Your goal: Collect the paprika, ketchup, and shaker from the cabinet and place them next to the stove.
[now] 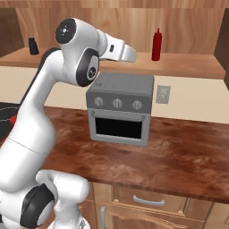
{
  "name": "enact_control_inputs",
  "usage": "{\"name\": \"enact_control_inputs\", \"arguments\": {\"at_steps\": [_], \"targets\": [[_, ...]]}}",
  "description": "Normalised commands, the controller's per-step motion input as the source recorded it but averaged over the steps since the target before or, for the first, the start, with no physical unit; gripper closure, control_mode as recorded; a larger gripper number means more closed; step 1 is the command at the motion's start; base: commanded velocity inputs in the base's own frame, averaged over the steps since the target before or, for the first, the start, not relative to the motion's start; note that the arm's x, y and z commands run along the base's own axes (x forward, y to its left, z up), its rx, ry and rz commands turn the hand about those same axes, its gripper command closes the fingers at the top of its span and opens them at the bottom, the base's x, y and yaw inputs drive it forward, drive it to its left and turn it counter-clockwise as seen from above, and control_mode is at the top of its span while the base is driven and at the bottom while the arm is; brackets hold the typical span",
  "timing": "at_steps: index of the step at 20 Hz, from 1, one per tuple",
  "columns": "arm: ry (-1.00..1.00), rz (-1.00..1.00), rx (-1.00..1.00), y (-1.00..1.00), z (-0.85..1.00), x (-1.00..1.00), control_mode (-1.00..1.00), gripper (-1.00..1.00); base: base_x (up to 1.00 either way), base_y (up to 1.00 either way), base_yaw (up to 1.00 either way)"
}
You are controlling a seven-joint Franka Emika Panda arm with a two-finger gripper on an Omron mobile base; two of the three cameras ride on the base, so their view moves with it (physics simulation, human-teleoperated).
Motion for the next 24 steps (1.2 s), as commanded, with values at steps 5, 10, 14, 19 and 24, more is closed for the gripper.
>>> {"name": "enact_control_inputs", "arguments": {"at_steps": [5, 10, 14, 19, 24], "targets": [[-0.05, 0.0, 0.01, -0.08, 0.11, 0.52, -1.0, -1.0, 0.0, 0.0, 0.0], [-0.04, 0.0, 0.01, -0.29, 0.11, 0.6, -1.0, -1.0, 0.0, 0.0, 0.0], [-0.02, 0.0, 0.0, -0.34, 0.06, 0.59, -1.0, -1.0, 0.0, 0.0, 0.0], [0.0, 0.0, 0.0, -0.23, 0.0, 0.45, -1.0, -1.0, 0.0, 0.0, 0.0], [0.0, 0.0, 0.0, -0.25, 0.0, 0.39, -1.0, -1.0, 0.0, 0.0, 0.0]]}}
